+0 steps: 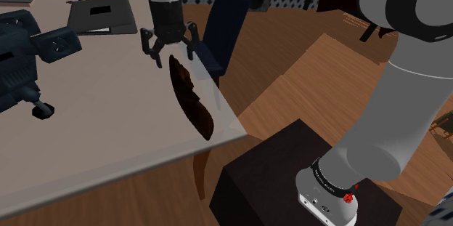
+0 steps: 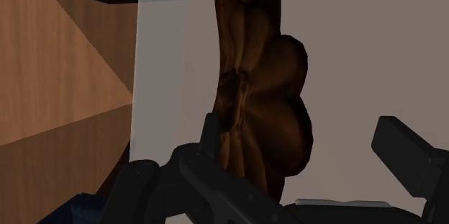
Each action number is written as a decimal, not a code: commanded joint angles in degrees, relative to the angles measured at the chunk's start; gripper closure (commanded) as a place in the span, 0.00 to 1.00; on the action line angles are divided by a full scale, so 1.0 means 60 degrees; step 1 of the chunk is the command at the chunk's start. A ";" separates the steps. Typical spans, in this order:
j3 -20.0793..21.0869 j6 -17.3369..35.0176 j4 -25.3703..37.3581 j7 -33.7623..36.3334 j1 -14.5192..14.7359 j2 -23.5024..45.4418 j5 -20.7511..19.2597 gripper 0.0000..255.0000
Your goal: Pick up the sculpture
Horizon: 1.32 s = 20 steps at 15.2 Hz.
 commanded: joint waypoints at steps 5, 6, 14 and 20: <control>-0.0021 0.0574 -0.0526 -0.0007 -0.0021 0.0052 -0.0028 0.00; -0.0022 0.0571 -0.0531 -0.0013 -0.0025 0.0043 -0.0025 1.00; -0.0021 0.0566 -0.0531 -0.0013 -0.0026 0.0038 -0.0022 1.00; 0.0000 -0.0053 0.0073 0.0008 0.0006 0.0016 -0.0005 1.00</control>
